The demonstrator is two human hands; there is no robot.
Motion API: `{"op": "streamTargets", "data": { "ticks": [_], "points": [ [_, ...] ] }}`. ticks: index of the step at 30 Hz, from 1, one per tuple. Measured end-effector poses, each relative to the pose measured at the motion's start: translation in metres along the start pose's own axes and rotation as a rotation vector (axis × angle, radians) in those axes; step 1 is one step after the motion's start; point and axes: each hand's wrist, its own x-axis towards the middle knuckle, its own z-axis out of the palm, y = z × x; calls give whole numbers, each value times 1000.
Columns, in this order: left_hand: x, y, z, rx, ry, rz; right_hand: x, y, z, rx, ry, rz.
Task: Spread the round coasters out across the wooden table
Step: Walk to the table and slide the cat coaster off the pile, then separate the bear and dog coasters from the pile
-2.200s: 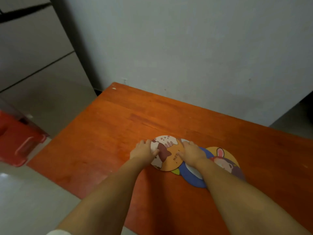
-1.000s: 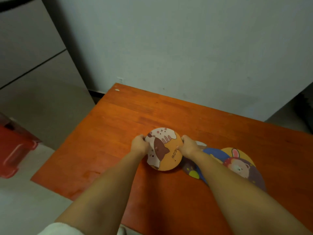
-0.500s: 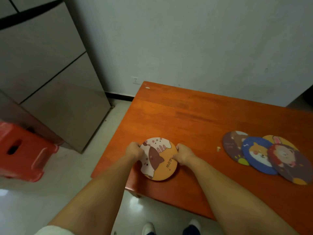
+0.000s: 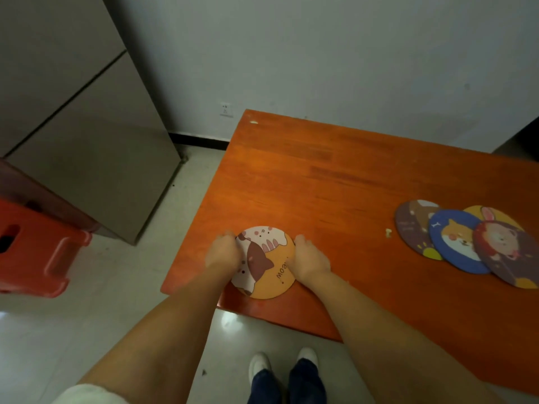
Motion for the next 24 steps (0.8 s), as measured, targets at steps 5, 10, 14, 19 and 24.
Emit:
{"op": "streamTargets", "data": {
  "ticks": [5,10,14,19,24],
  "points": [
    [-2,9,-8,41,46,-22,-3,12,-11,-26,24,24],
    [-5,40,-16,55,17,49,-15,46,-45,20,103,83],
    [-15,103,-13,30,-4,162,-27,93,-88,61,158,128],
    [-39,196,18,36,-40,328,-37,172,-133,73,179,173],
    [-67,274,72,19,-76,338,-40,264,-167,74,175,198]
  ]
}}
